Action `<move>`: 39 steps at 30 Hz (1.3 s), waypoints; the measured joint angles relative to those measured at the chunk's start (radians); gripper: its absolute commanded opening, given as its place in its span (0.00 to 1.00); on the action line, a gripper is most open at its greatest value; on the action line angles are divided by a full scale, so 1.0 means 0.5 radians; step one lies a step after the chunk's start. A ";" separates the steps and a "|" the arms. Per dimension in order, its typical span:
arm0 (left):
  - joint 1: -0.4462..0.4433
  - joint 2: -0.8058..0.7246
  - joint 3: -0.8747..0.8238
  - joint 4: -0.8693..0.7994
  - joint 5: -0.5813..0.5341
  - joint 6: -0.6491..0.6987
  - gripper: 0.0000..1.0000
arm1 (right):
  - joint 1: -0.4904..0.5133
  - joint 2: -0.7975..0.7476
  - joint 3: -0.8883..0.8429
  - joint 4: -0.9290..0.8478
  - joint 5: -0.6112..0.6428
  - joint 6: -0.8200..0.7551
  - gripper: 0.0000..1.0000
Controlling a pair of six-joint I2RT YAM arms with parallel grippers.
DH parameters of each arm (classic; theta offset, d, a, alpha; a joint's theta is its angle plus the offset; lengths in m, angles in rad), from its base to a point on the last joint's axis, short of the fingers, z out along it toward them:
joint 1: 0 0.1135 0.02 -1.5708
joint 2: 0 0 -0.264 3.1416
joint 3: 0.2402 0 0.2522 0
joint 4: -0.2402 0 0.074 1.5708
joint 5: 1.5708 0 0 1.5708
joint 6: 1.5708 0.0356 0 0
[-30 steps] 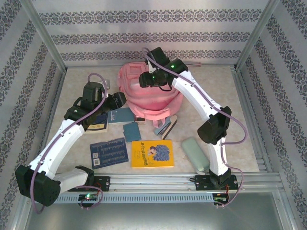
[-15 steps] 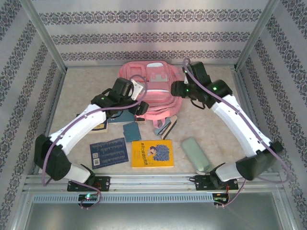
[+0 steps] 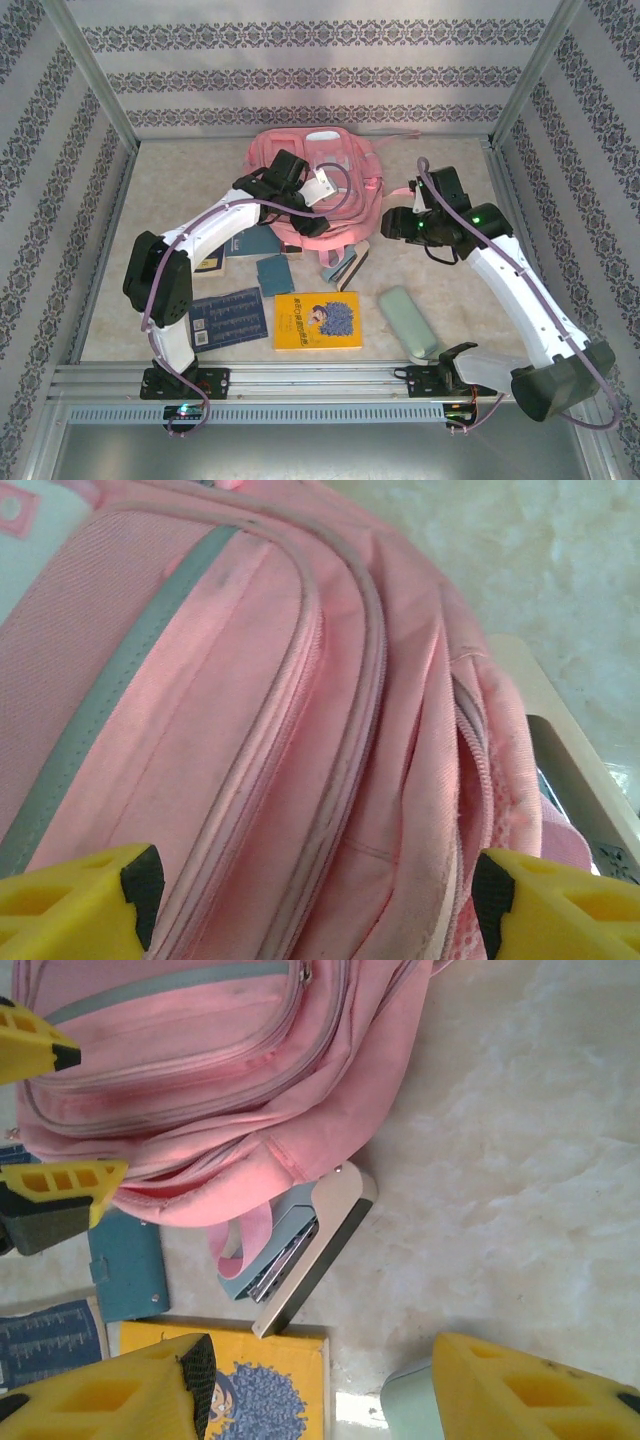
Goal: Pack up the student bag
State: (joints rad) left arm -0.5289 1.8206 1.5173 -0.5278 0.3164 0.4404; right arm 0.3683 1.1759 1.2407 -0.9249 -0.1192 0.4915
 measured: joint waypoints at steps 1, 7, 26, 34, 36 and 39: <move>0.001 0.005 0.000 0.002 -0.014 0.004 0.82 | 0.000 -0.006 -0.016 0.000 -0.012 0.002 0.60; 0.011 0.130 0.079 0.052 -0.155 0.002 0.80 | 0.000 -0.005 -0.091 0.017 -0.080 0.045 0.60; 0.026 0.627 0.504 0.082 -0.381 -0.160 0.00 | 0.000 -0.002 -0.170 0.095 -0.163 0.127 0.59; 0.111 0.567 0.684 0.019 -0.204 -0.568 0.00 | -0.018 0.050 -0.162 0.131 -0.163 0.144 0.58; 0.175 0.492 0.684 0.038 -0.138 -0.710 0.00 | -0.034 0.085 -0.155 0.158 -0.173 0.174 0.59; 0.273 0.375 0.710 0.069 -0.100 -0.842 0.00 | -0.074 0.127 -0.155 0.217 -0.219 0.229 0.59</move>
State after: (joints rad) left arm -0.3923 2.0079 1.8725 -0.4934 0.2665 0.0196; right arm 0.3313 1.2392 1.1633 -0.8162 -0.2287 0.6060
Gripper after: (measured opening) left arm 0.063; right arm 0.584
